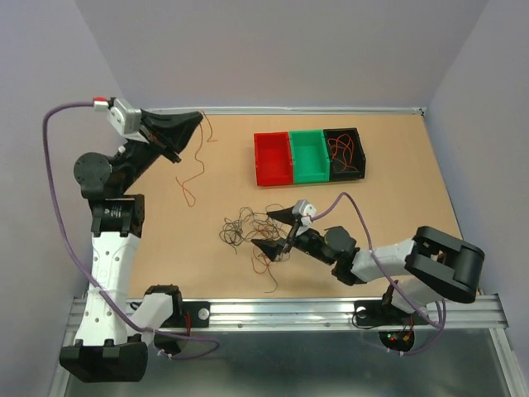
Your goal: Untangle the cables
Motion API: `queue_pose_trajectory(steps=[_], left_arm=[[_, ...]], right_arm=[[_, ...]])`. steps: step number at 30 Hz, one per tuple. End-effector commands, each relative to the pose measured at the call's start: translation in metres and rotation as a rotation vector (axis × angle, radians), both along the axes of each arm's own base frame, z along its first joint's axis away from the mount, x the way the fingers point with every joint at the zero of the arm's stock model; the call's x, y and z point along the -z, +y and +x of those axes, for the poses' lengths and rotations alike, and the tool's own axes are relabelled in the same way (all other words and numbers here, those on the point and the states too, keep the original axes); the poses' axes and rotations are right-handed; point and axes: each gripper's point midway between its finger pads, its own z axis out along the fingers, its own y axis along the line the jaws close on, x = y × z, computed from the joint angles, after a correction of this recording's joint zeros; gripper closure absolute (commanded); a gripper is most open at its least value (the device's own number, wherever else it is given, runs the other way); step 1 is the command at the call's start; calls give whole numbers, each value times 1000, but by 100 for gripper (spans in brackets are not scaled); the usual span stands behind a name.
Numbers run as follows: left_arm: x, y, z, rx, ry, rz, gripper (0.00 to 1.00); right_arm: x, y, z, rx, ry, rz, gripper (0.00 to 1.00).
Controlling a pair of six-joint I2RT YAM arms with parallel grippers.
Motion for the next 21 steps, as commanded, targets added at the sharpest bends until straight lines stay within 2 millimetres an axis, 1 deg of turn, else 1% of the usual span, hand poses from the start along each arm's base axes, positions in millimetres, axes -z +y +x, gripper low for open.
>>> queue_pose_trajectory(steps=[1,2,3,4,5,6,7,9,10,12,13,14,15,17,18,19,20,21], left_arm=[[11,-36,-51,195,-225,91,100],[15,-42,-60,229,-280,110,100],[32,-48,-60,248,-297,148,100],[39,-59,-71,307,-321,178,100],[48,-62,-72,322,-324,193,100],[51,-65,-75,332,-344,208,100],[54,-69,-80,354,-349,212,100],[63,-73,-84,382,-347,226,100],[70,-76,-88,409,-353,246,100],[77,-79,-93,444,-356,265,100],[80,-80,-93,452,-354,269,100],[83,-81,-94,462,-351,275,100],[85,-82,-93,463,-348,277,100],[88,-82,-91,463,-339,280,100],[91,-83,-90,468,-332,280,100],[93,-84,-90,471,-328,280,100],[95,-86,-89,483,-319,282,100],[96,-87,-89,490,-317,283,100]], right_arm=[[-52,-7,-4,10,-73,109,1],[-54,-3,-6,-15,-76,90,2],[-64,0,-6,-22,-94,96,2],[-84,5,-3,-23,-138,114,2],[-92,9,-1,-22,-155,111,3],[-99,11,2,-14,-179,112,3],[-117,15,7,2,-229,124,4],[-131,16,15,37,-272,124,4],[-145,21,18,43,-293,141,4],[-154,25,22,53,-321,135,4],[-157,26,28,80,-324,130,4],[-160,31,34,90,-326,112,4],[-162,32,36,100,-336,101,4],[-158,36,44,121,-330,64,10],[-161,41,47,125,-341,54,21],[-156,45,52,132,-332,27,25],[-156,50,56,140,-341,13,27],[-154,53,58,141,-340,3,41]])
